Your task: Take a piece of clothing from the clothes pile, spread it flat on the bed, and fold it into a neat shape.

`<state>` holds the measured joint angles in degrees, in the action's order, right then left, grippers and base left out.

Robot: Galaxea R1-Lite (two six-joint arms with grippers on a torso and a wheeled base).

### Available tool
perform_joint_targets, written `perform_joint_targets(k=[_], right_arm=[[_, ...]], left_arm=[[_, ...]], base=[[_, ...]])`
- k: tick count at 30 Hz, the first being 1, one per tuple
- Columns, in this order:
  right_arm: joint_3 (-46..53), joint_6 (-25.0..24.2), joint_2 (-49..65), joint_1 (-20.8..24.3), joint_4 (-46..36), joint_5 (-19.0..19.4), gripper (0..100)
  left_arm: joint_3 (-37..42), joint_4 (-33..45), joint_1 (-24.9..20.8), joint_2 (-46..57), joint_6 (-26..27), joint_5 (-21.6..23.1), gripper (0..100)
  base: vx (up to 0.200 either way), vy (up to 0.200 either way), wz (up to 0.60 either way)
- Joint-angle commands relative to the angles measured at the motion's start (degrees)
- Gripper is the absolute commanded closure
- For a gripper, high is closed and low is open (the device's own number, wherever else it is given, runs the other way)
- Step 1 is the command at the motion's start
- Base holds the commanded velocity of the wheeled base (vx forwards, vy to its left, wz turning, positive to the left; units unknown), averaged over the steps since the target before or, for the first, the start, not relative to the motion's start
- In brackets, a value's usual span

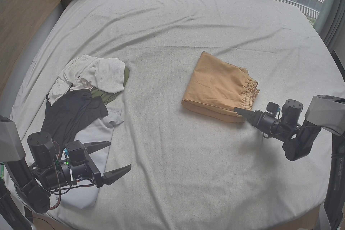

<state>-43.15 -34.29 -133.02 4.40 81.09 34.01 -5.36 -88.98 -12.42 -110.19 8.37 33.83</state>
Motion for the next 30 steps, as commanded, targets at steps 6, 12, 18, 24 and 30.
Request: perform_joint_targets(k=[6, 12, 18, 24, 30], right_arm=[[19.86, 1.86, 20.79, -5.98, 6.89, 0.44, 0], [26.02, 1.86, 35.29, -2.64, 6.45, 0.53, 0], [30.67, 1.86, 48.3, 7.73, 0.56, 0.44, 0], [30.76, 1.95, 61.74, 14.94, -12.1, 0.27, 0], [30.94, 6.34, 76.33, 16.08, -28.45, 0.0, 0]], left_arm=[[1.06, 0.03, -6.03, 12.81, -14.09, 1.15, 0], [1.32, 0.21, -10.52, 23.53, -22.0, -2.1, 0], [1.85, 0.21, -12.8, 31.53, -27.62, -3.59, 0], [3.34, 2.41, -17.55, 39.09, -32.9, -3.77, 0], [5.36, 10.84, -18.34, 45.5, -32.9, -3.77, 0]], base=[[0.0, 0.0, 0.0], [0.0, 0.0, 0.0], [0.0, 0.0, 0.0], [0.0, 0.0, 0.0], [0.0, 0.0, 0.0]])
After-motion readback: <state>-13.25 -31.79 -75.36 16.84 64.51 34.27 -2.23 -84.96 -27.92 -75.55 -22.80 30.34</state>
